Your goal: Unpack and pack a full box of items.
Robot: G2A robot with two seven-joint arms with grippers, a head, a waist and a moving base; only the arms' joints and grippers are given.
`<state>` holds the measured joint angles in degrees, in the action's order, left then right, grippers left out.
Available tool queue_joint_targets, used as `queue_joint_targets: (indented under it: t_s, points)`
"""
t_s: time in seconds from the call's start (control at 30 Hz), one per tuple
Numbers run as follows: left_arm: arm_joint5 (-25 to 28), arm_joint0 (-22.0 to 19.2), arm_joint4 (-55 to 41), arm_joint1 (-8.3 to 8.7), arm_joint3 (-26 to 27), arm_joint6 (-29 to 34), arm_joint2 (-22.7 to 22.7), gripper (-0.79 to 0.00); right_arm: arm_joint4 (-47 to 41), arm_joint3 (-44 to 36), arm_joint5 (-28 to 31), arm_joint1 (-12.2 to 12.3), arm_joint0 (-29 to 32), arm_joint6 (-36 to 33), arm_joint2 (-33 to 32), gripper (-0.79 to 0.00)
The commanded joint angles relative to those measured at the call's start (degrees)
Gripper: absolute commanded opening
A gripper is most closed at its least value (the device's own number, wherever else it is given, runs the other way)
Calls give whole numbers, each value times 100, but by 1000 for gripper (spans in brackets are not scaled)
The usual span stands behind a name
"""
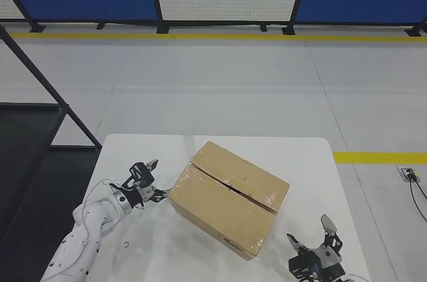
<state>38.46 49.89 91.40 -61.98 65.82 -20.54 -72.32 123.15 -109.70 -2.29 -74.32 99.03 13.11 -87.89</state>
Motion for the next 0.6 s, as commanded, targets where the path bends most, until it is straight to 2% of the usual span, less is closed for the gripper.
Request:
queue_joint_targets:
  t_s: [0.0, 0.17, 0.33, 0.57]
  points:
    - [-14, 74, -15, 18, 53, -28, -48, 0, 79, 15, -86, -28, -202, -384, 212, 0]
    - [-3, 298, -78, 76, 158, -142, -220, 0, -108, 171, -434, -100, -572, -940, 508, 0]
    - [38, 495, -81, 120, 311, -199, -312, 0, -103, 172, -459, -104, -581, -971, 518, 0]
    - [180, 550, -30, 152, 418, -261, -299, 0, -112, 221, -450, -112, -643, -1010, 580, 0]
